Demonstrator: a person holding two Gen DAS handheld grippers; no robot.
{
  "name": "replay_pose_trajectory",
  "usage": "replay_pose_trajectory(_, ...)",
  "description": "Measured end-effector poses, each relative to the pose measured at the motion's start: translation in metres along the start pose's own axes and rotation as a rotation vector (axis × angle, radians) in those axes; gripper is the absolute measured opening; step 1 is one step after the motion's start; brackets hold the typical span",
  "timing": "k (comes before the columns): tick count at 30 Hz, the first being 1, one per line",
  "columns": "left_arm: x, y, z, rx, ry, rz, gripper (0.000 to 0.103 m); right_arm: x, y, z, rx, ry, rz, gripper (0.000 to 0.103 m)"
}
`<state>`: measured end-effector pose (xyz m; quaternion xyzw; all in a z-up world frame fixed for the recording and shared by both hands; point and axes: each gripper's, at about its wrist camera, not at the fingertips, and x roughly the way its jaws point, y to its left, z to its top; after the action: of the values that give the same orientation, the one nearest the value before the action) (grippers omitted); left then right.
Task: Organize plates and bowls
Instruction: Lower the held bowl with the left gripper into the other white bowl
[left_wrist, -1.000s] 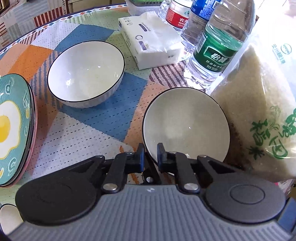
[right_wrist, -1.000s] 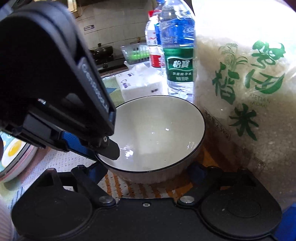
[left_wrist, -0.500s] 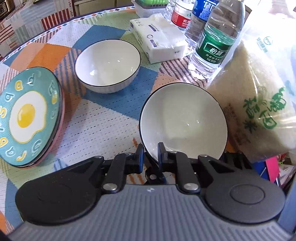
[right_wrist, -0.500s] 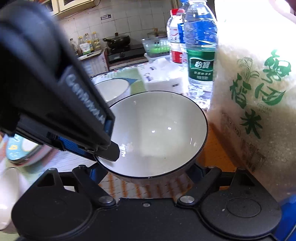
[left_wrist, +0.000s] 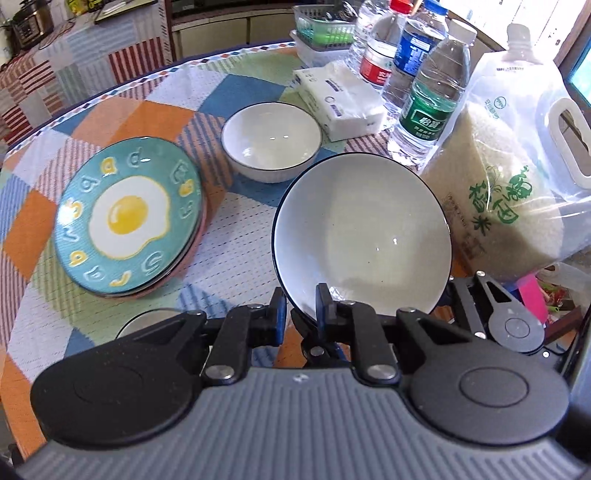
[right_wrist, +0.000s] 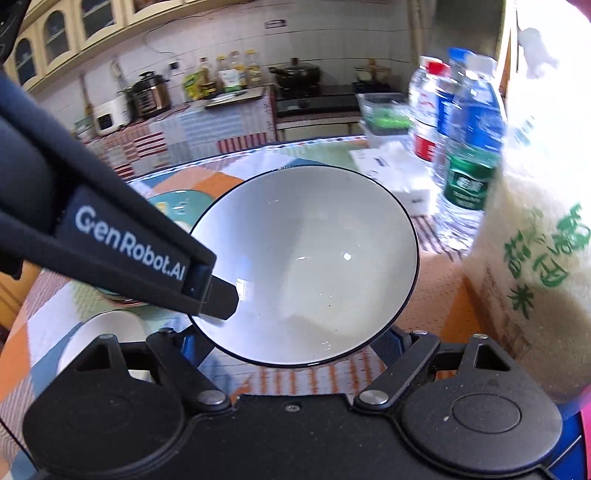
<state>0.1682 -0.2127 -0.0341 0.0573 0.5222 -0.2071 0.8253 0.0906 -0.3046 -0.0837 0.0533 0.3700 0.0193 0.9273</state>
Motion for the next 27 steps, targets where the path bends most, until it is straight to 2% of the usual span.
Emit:
replay_pose_trajectory(9, -0.035, 0.036, -0.032, -0.083, -0.025, 0.029, 0.014, -0.020, 0.044, -0.003, -0.118, 0.003, 0.071, 0.089)
replay_pose_trajectory(16, -0.055, 0.059, -0.057, -0.108, -0.044, 0.090, 0.014, -0.025, 0.074, -0.009, -0.189, 0.004, 0.149, 0.089)
replay_pose_trajectory(27, -0.050, 0.109, -0.085, -0.232, -0.001, 0.128, 0.014, -0.011, 0.123, -0.028, -0.340, 0.058, 0.247, 0.086)
